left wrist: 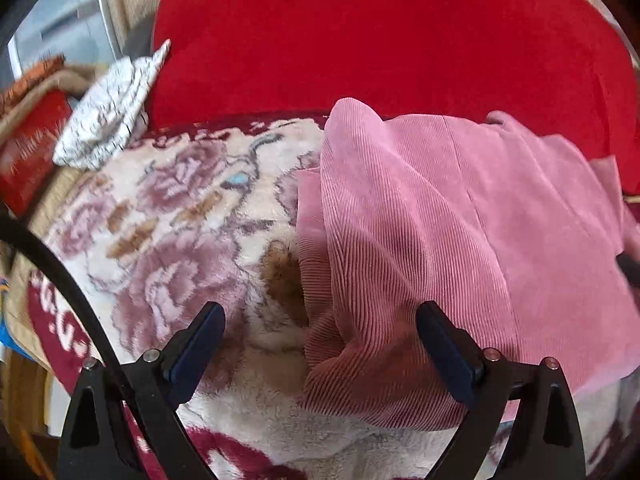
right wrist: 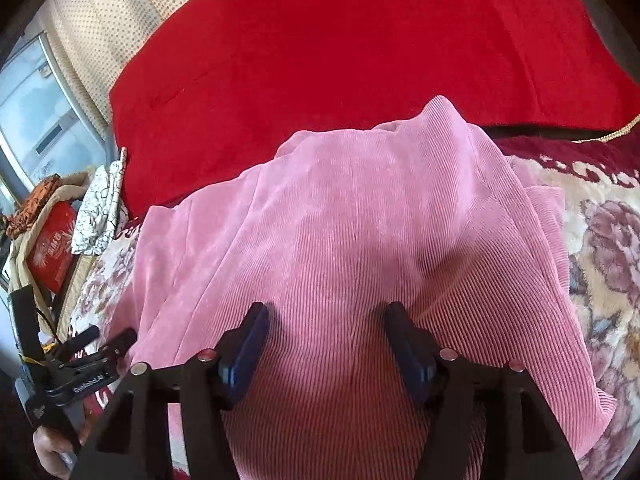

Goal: Fold large clothes

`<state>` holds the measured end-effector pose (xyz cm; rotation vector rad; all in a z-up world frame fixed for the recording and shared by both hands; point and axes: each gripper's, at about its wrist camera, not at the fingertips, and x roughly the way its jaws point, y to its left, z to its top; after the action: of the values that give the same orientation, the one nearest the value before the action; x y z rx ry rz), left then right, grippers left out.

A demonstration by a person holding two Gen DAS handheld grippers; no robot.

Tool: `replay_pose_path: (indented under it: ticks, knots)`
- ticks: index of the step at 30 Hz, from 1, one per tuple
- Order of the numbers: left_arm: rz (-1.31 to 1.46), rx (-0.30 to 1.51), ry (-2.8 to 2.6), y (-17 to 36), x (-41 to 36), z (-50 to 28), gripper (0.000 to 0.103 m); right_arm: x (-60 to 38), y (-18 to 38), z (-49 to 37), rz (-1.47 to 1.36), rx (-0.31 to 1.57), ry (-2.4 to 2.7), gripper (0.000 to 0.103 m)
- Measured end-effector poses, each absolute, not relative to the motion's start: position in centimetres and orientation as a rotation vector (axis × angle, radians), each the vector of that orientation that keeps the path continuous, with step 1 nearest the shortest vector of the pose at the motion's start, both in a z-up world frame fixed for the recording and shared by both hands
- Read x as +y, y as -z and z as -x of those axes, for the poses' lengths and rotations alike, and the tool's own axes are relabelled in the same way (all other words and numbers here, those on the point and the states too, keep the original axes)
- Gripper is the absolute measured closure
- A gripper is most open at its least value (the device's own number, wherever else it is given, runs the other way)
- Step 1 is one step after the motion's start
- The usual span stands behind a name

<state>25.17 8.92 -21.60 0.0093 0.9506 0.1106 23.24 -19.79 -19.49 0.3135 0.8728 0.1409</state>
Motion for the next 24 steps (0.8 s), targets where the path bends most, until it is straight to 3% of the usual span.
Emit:
replay_pose_path:
  ticks: [7, 14, 24]
  knots:
    - [0.289, 0.808, -0.160, 19.2, 13.4, -21.1, 0.006, -20.3, 19.7, -23.2, -0.318, 0.861, -0.163, 0.033]
    - [0.532, 0.850, 0.015, 21.7, 12.0, -17.4, 0.006, -21.0, 20.0, -22.4, -0.335, 0.843, -0.205, 0.033]
    - [0.731, 0.905, 0.077, 24.5, 10.2, -21.9, 0.007, -21.7, 20.1, -21.7, -0.366, 0.853, -0.239, 0.033]
